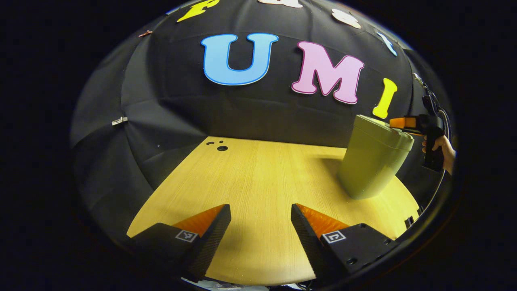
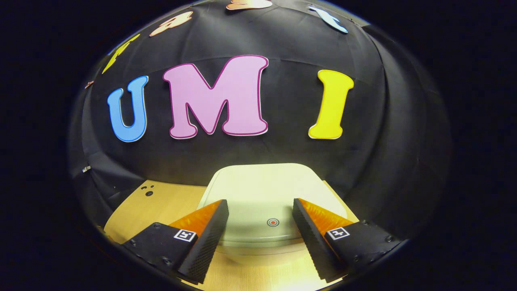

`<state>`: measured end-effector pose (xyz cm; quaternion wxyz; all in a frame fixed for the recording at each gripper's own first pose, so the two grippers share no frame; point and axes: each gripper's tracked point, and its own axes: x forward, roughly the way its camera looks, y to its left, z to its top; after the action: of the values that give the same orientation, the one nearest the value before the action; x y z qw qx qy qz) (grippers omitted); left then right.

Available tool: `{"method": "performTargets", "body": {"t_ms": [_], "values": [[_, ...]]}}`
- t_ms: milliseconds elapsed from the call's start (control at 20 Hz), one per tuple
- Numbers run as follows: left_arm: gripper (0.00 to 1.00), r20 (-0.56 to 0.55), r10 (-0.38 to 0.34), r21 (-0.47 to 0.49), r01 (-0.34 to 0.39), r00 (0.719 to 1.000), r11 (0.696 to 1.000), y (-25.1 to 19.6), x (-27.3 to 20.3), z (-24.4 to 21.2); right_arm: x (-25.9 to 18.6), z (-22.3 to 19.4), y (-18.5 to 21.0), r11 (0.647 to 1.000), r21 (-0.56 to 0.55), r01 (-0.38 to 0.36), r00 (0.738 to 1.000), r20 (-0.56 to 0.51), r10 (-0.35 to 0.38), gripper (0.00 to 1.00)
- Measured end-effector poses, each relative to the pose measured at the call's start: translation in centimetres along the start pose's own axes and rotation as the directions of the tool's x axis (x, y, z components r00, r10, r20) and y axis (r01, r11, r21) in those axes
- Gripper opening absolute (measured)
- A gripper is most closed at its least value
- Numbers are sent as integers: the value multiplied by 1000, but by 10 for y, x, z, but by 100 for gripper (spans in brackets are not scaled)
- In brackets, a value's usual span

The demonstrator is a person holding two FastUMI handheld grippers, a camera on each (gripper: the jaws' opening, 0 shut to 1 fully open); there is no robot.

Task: Press the lid of the desktop garbage bin to open it, pick up the crumpled paper on the desktop and throw it into the bin, then pick up the pop can on the desktop and drop it into the bin, and finally close the garbage bin lid.

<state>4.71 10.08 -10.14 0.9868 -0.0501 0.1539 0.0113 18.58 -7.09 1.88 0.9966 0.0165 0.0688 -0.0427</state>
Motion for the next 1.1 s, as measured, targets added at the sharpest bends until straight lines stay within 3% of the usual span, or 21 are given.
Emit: {"method": "performTargets", "body": {"t_ms": [200, 400, 750, 900, 1100], "values": [[96, 48, -22, 27, 21, 999, 999, -6, -6, 15, -13, -2, 6, 1000, -1, -28, 1000, -2, 28, 100], [96, 96, -67, 65, 60, 993, 996, -23, -19, 35, -45, 13, 18, 999, -11, -35, 997, 67, 35, 100], [95, 247, -151, 199, 103, 957, 975, -74, -60, 80, -121, 16, 48, 994, 86, -60, 989, 141, 47, 100], [95, 291, -179, 207, 121, 940, 971, -93, -78, 89, -145, 4, 64, 985, 144, -93, 989, 128, 74, 99], [95, 300, -188, 186, 135, 935, 973, -104, -90, 84, -168, -6, 68, 989, 126, -83, 986, 153, 63, 99]]}}
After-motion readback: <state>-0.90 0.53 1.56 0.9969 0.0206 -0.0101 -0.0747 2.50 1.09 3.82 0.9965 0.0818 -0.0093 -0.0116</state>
